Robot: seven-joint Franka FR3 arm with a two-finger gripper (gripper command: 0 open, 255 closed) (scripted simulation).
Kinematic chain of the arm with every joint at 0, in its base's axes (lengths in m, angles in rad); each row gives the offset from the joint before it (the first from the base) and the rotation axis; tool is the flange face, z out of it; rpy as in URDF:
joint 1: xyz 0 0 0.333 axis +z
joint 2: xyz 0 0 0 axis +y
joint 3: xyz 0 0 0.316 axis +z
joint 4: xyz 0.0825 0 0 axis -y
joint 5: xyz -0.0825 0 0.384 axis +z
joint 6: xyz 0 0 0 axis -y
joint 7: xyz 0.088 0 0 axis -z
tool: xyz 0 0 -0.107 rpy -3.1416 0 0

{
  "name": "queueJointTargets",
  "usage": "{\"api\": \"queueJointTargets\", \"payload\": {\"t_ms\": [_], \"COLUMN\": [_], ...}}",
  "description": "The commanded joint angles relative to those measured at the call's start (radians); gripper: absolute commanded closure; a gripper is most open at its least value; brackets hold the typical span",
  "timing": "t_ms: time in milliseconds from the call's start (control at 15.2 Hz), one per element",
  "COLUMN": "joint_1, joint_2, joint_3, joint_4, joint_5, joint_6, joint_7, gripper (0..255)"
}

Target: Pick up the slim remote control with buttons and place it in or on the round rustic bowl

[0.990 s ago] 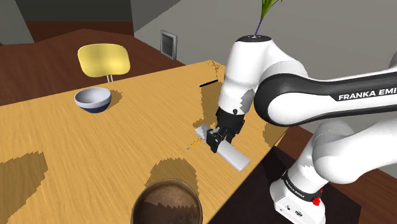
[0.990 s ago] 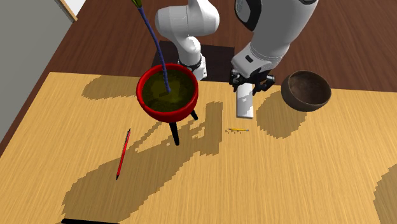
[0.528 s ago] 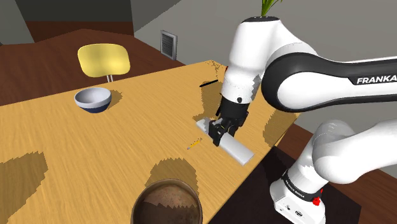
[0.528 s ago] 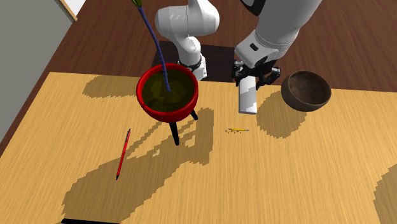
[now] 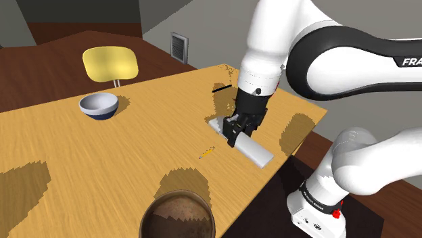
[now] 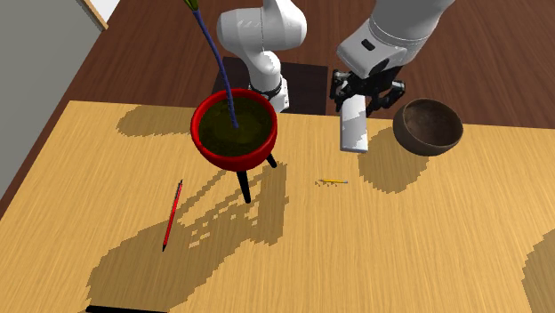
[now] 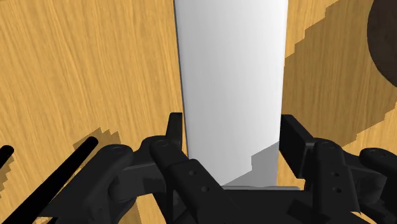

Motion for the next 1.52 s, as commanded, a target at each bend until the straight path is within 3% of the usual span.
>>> {"api": "queueJointTargets", "payload": {"t_ms": [0,660,924,1122,1452], "joint_1": [0.006,-0.021,-0.062,-0.101,-0.099], "joint_2": [0.021,0.258,0.395,0.546,0.566], "joint_3": [0.033,0.297,0.430,0.560,0.572], "joint_4": [0.032,0.275,0.399,0.511,0.455], "joint_5": [0.013,0.016,-0.047,-0.154,-0.168], "joint_6": [-0.004,0.037,0.053,0.061,0.129], "joint_7": [0.039,0.310,0.445,0.585,0.596], "gripper": [255,255,255,255,255]}}
